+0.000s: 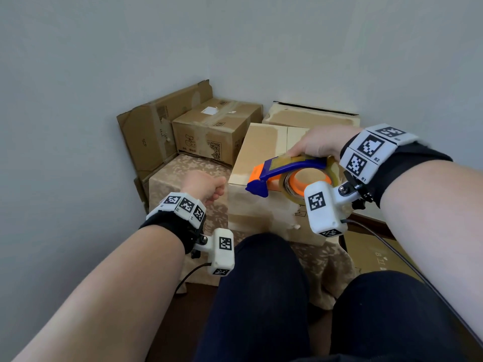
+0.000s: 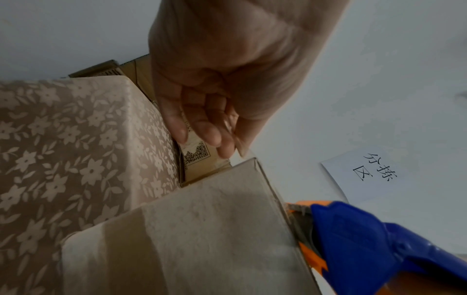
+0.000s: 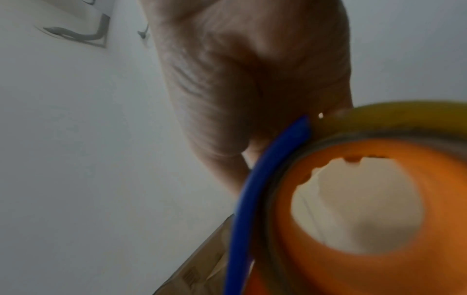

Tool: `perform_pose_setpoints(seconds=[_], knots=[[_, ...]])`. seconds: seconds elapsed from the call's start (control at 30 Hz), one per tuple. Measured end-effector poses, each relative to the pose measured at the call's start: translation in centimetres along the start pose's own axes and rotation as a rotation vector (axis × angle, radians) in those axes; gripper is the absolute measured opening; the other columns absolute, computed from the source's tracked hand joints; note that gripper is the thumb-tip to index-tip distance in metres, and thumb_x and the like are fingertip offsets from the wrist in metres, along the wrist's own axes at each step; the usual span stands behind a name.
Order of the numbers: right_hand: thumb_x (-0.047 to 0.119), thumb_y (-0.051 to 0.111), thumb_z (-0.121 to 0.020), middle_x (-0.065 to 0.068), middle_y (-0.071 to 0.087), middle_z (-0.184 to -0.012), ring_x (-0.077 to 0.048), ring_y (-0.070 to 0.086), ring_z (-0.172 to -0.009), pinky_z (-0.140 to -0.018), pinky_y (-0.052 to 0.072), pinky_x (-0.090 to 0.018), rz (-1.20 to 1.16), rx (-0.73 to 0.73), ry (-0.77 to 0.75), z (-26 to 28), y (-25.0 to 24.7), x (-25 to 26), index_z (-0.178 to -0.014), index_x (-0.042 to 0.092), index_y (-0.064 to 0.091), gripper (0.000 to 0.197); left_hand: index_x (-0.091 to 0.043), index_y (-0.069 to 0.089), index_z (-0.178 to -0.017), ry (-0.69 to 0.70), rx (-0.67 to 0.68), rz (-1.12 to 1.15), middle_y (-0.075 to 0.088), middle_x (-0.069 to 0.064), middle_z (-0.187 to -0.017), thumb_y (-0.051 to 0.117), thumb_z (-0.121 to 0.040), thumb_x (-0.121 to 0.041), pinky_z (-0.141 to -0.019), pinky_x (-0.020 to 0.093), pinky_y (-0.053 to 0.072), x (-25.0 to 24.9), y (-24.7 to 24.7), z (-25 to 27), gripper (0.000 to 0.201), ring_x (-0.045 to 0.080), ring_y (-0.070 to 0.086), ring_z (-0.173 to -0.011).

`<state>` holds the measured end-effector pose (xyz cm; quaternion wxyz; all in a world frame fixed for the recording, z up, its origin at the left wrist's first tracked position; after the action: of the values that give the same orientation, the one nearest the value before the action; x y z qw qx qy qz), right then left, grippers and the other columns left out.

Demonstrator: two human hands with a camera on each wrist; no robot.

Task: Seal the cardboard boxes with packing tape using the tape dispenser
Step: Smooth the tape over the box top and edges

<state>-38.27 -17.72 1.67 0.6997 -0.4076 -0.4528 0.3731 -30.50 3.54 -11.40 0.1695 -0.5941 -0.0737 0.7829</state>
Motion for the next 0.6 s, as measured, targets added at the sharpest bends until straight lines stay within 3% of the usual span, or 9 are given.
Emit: perform_pose_setpoints(seconds=[0.1,0.2,0.23,0.3,0.37,0.4,0.47,0.53,0.6], knots=[[0.010,0.043,-0.098,-0.009,0.058,-0.092,-0.017,0.048,-0.070,-0.055,0.035,-0.018,0.276,-0.017,-0.061,0.2,0.9,1.9,-0.091,0.010,0.063,0.022,-0.009,0.058,-0.062,-0.008,0.015,0.026,0.059,0.005,-0.063,0.062,-0.089,-0.021,-0.048,0.025,0.036,0.2,0.2,0.2,0.030,0.015,0.047,-0.051],[0.007,0.037,-0.100,-0.007,0.058,-0.083,-0.017,0.045,-0.069,-0.049,0.029,-0.018,0.450,-0.069,-0.078,0.2,1.9,2.6,-0.090,0.006,0.057,0.023,-0.008,0.057,-0.066,-0.032,0.052,0.092,0.060,0.006,-0.068,0.060,-0.090,-0.017,-0.062,0.031,0.054,0.2,0.5,0.5,0.026,0.016,0.056,-0.060],[0.014,0.037,-0.101,-0.010,0.061,-0.090,-0.018,0.046,-0.070,-0.052,0.031,-0.021,0.414,-0.086,-0.081,0.2,2.0,2.7,-0.088,0.007,0.054,0.022,-0.006,0.059,-0.071,-0.040,0.053,0.127,0.062,0.006,-0.070,0.061,-0.090,-0.015,-0.072,0.034,0.057,0.1,0.6,0.7,0.021,0.016,0.062,-0.065],[0.052,0.034,-0.099,-0.007,0.061,-0.094,-0.021,0.050,-0.079,-0.063,0.035,-0.030,0.317,-0.117,-0.074,0.6,2.2,2.3,-0.095,0.012,0.051,0.043,-0.003,0.062,-0.079,-0.068,0.066,0.202,0.066,0.008,-0.074,0.063,-0.089,-0.012,-0.077,0.035,0.058,0.2,0.6,0.8,0.014,0.018,0.067,-0.073],[0.085,0.028,-0.079,-0.003,0.061,-0.101,-0.025,0.054,-0.098,-0.071,0.037,-0.032,0.245,-0.145,-0.019,0.5,2.0,1.7,-0.114,0.019,0.054,0.079,-0.001,0.062,-0.085,-0.104,0.093,0.277,0.067,0.010,-0.078,0.064,-0.089,-0.010,-0.067,0.032,0.059,0.2,0.8,1.1,0.010,0.019,0.069,-0.075],[0.091,0.031,-0.069,-0.006,0.059,-0.116,-0.028,0.051,-0.111,-0.078,0.038,-0.033,0.343,-0.143,-0.024,0.7,2.0,1.9,-0.128,0.022,0.050,0.093,-0.001,0.062,-0.086,-0.113,0.099,0.309,0.068,0.011,-0.080,0.064,-0.089,-0.010,-0.062,0.030,0.058,0.2,0.8,1.1,0.010,0.020,0.069,-0.076],[0.096,0.041,-0.056,-0.009,0.044,-0.141,-0.031,0.038,-0.131,-0.098,0.035,-0.043,0.510,-0.156,-0.075,0.4,2.2,2.3,-0.144,0.033,0.034,0.108,0.000,0.061,-0.086,-0.110,0.098,0.341,0.068,0.014,-0.085,0.065,-0.089,-0.011,-0.060,0.029,0.056,0.3,0.9,1.0,0.012,0.022,0.068,-0.079],[0.095,0.048,-0.048,-0.008,0.038,-0.144,-0.031,0.031,-0.135,-0.109,0.025,-0.051,0.649,-0.164,-0.189,0.1,2.6,3.4,-0.147,0.039,0.026,0.116,0.000,0.060,-0.087,-0.103,0.106,0.374,0.068,0.016,-0.090,0.064,-0.089,-0.011,-0.066,0.031,0.057,0.4,1.1,0.8,0.012,0.025,0.068,-0.084],[0.086,0.060,-0.052,-0.005,0.039,-0.142,-0.029,0.033,-0.133,-0.112,0.021,-0.049,0.837,-0.140,-0.330,-0.1,3.5,4.6,-0.149,0.040,0.022,0.114,-0.001,0.059,-0.086,-0.109,0.132,0.420,0.066,0.015,-0.087,0.062,-0.090,-0.009,-0.073,0.033,0.057,0.5,1.4,0.7,0.010,0.024,0.067,-0.085]])
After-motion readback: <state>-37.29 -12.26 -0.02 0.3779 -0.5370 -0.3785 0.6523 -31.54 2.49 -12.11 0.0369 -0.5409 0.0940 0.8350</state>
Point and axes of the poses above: each hand's wrist, its own z-axis away from the middle knuckle, its own y-axis out of the palm, x = y × z, the point moved 4 cm from there along -z, towards the middle knuckle
